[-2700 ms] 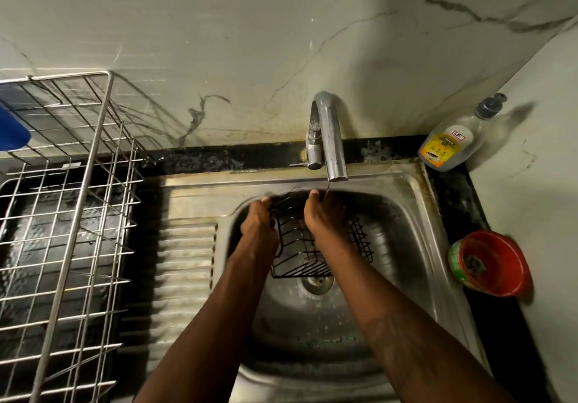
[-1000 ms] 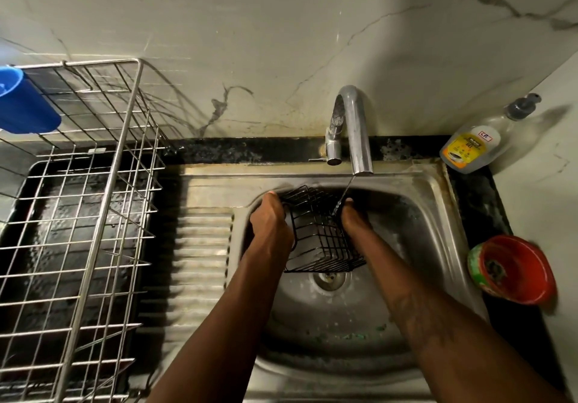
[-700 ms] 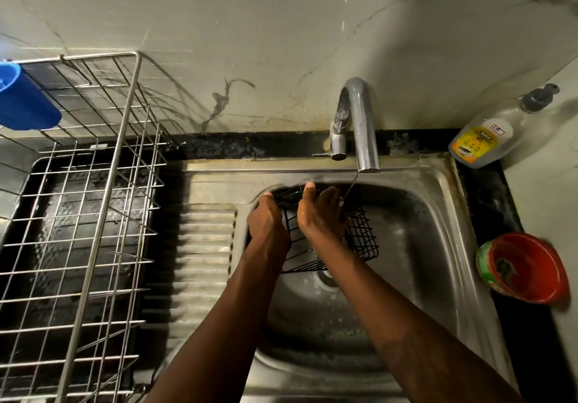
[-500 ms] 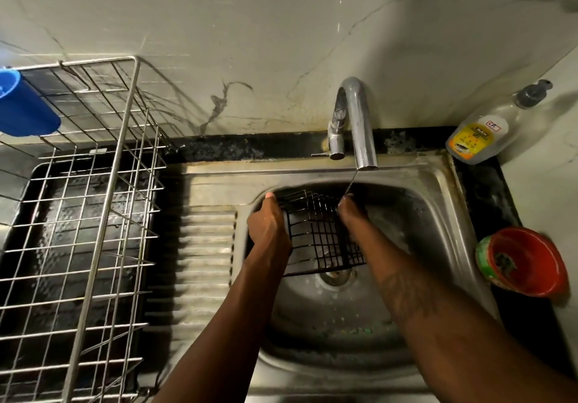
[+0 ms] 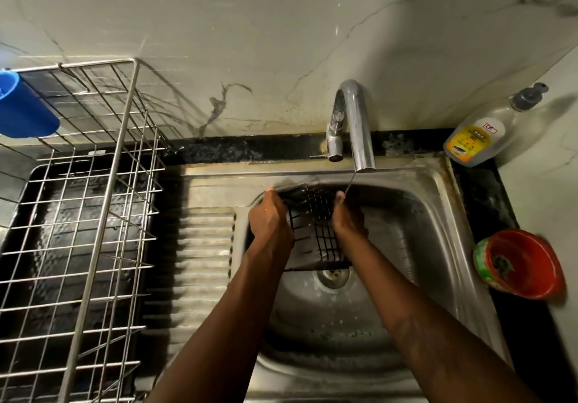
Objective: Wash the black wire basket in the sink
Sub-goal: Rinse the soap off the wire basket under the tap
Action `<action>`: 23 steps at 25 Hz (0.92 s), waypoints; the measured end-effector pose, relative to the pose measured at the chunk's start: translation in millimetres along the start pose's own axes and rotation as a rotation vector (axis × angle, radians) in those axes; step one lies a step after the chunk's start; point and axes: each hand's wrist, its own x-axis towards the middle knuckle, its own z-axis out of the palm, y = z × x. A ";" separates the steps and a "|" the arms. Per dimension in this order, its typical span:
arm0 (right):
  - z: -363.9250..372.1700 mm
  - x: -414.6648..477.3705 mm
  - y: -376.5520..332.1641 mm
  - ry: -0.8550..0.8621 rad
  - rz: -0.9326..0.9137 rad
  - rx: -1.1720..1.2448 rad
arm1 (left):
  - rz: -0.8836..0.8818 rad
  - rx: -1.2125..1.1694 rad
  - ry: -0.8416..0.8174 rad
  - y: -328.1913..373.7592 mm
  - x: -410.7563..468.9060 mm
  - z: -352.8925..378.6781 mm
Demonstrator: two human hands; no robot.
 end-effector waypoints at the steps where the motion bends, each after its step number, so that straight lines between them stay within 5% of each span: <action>1: -2.4 13.4 1.9 0.023 0.085 0.071 | 0.002 0.006 0.003 -1.3 -3.7 2.2; 4: -0.1 -3.8 -15.7 0.028 0.100 0.117 | -0.012 0.094 0.144 -4.1 -5.1 14.3; 9: 10.0 -63.6 -36.8 -0.074 -0.248 0.007 | -0.012 0.136 0.161 -1.8 -6.1 15.9; 14: -2.2 5.4 -27.7 -0.044 0.121 0.264 | 0.083 0.134 0.080 -4.5 -16.2 19.2; 16: -11.5 5.6 -33.2 -0.055 0.139 0.279 | 0.177 0.220 0.062 -4.1 -16.9 21.8; 23: -44.3 -60.1 -39.5 0.026 -0.335 -0.005 | 0.436 0.580 0.073 18.7 -21.0 22.8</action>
